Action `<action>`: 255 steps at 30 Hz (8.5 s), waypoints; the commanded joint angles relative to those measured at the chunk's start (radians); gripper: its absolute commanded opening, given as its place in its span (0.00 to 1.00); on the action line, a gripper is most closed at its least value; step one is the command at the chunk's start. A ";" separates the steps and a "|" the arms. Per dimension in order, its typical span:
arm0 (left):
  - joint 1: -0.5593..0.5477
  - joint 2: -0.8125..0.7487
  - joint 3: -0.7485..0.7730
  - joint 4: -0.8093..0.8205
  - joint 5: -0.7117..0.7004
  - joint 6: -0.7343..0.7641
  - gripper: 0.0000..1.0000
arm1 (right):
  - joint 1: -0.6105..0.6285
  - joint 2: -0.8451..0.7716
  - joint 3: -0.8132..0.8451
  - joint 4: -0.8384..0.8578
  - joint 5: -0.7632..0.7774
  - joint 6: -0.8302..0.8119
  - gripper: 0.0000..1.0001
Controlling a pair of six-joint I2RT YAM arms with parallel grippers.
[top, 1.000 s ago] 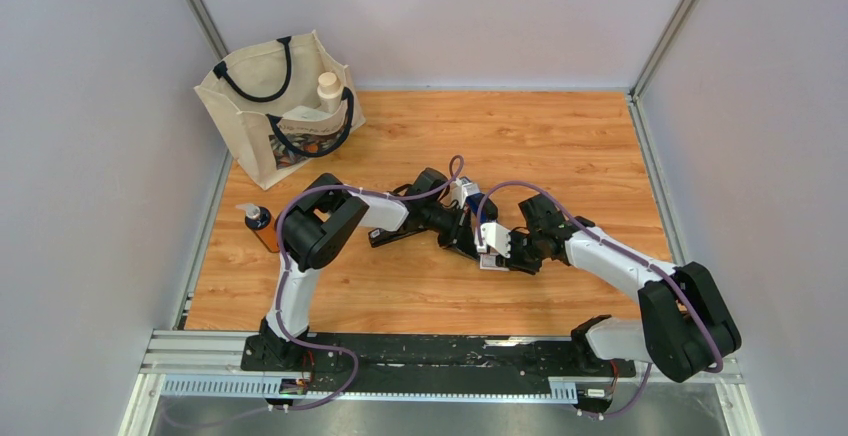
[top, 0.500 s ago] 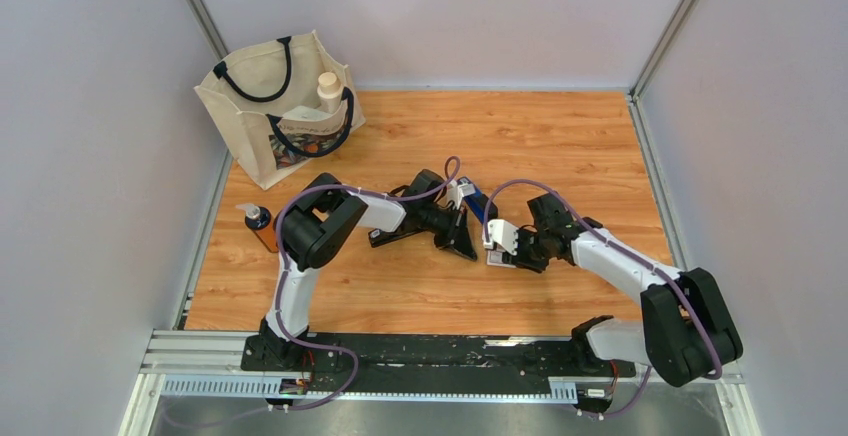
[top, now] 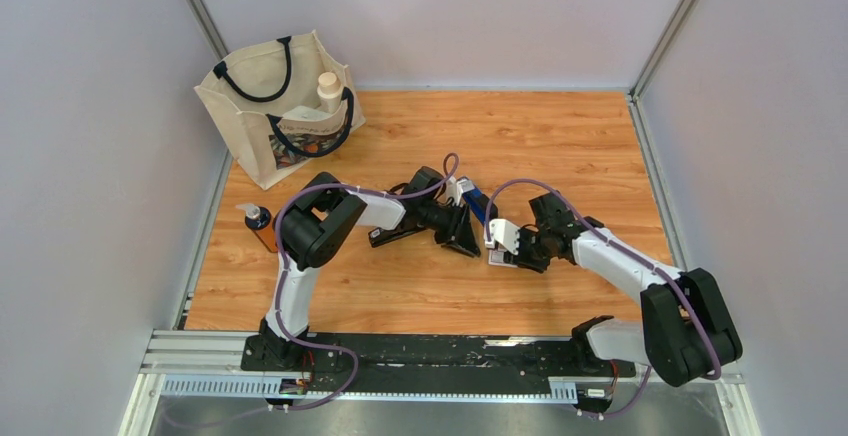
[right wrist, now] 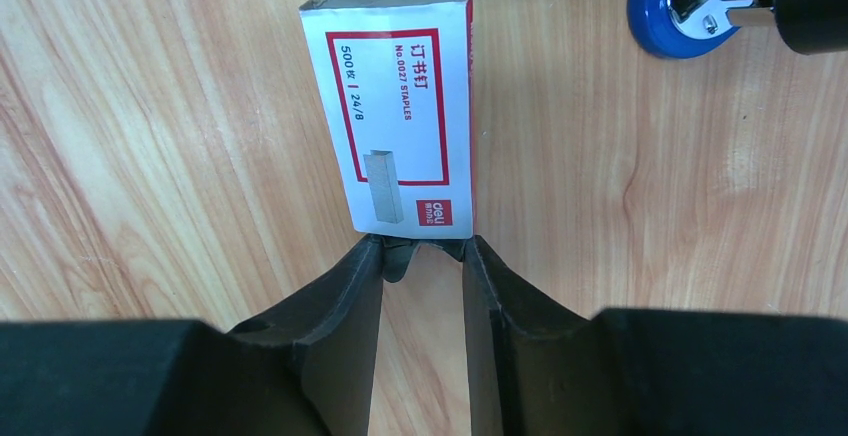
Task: Load the staples into the stapler
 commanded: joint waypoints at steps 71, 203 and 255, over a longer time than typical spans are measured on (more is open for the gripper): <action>-0.049 -0.001 0.072 -0.022 0.017 0.010 0.00 | -0.040 -0.050 -0.035 -0.033 0.085 -0.053 0.37; 0.031 -0.266 0.143 -0.445 0.028 0.365 0.80 | -0.554 0.376 0.493 -0.342 0.338 0.461 0.03; 0.094 -0.306 0.146 -0.732 -0.636 1.067 0.61 | -0.126 -0.285 0.296 0.000 -0.074 0.706 1.00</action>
